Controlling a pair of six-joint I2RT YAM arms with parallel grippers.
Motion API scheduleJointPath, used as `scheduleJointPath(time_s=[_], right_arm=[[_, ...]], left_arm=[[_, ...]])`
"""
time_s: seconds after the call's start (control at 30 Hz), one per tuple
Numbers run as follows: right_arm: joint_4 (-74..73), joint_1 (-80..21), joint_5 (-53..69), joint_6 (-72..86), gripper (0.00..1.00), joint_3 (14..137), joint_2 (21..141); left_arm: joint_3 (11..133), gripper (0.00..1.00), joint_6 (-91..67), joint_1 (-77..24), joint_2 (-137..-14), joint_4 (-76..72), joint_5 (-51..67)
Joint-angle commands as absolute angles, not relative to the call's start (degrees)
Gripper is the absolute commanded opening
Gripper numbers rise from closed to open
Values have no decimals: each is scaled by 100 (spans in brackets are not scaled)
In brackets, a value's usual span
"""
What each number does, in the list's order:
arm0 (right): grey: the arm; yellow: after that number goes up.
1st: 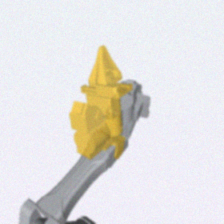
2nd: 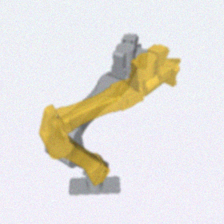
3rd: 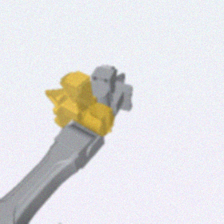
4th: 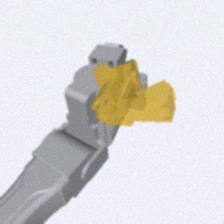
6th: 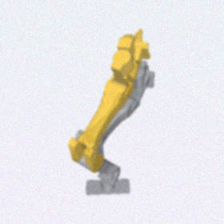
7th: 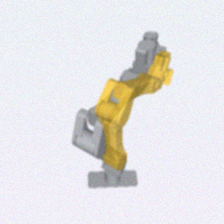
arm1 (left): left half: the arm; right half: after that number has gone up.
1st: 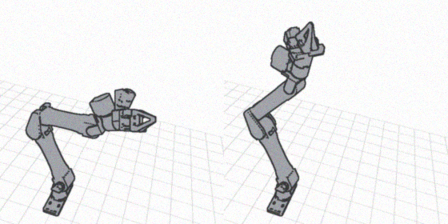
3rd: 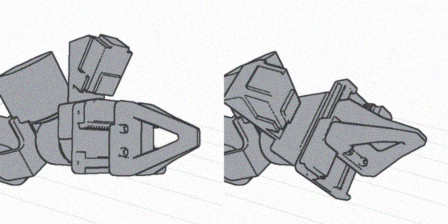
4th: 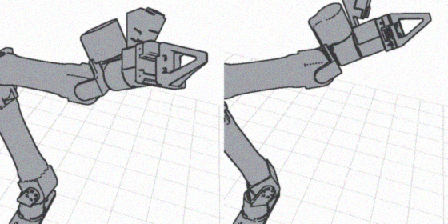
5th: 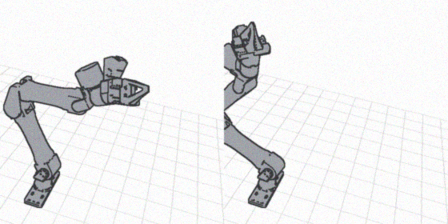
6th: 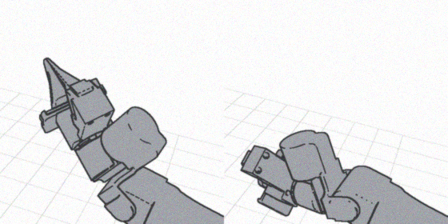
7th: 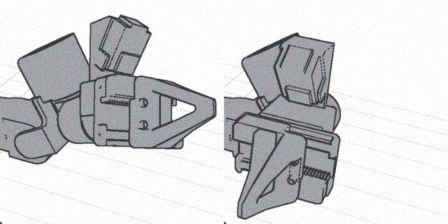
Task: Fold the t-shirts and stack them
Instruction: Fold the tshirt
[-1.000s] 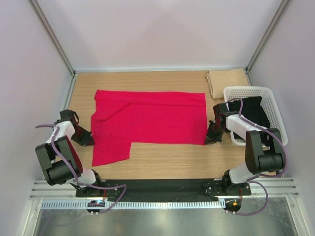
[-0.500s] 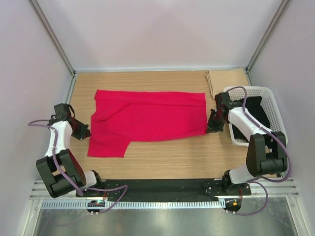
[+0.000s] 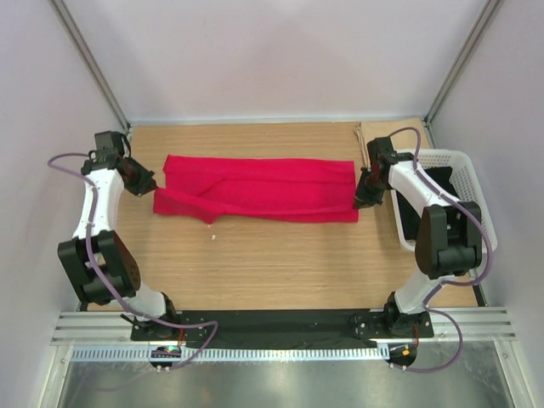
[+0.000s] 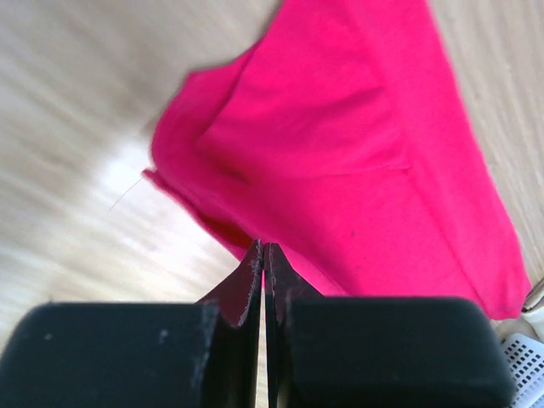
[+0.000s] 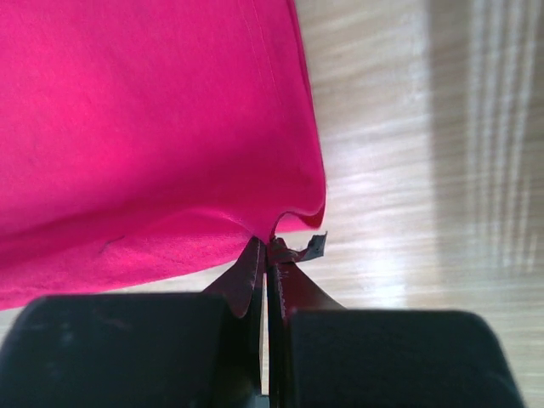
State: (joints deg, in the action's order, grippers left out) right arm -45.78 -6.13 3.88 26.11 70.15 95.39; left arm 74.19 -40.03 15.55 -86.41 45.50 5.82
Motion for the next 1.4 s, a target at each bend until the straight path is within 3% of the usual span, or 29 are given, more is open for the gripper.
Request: scheduleJointPath(time_s=[0.0, 0.53, 1.37], right_arm=[[-4527, -554, 229, 2558, 1, 7435, 9860], [-4711, -387, 123, 2566, 1, 9043, 11249], [-4843, -273, 105, 2531, 1, 10011, 12313]], left_arm=[[7988, 0, -3937, 1398, -9087, 4386, 615], [9342, 0, -4096, 1230, -10590, 4122, 940], [10081, 0, -4184, 1169, -11443, 4157, 879]])
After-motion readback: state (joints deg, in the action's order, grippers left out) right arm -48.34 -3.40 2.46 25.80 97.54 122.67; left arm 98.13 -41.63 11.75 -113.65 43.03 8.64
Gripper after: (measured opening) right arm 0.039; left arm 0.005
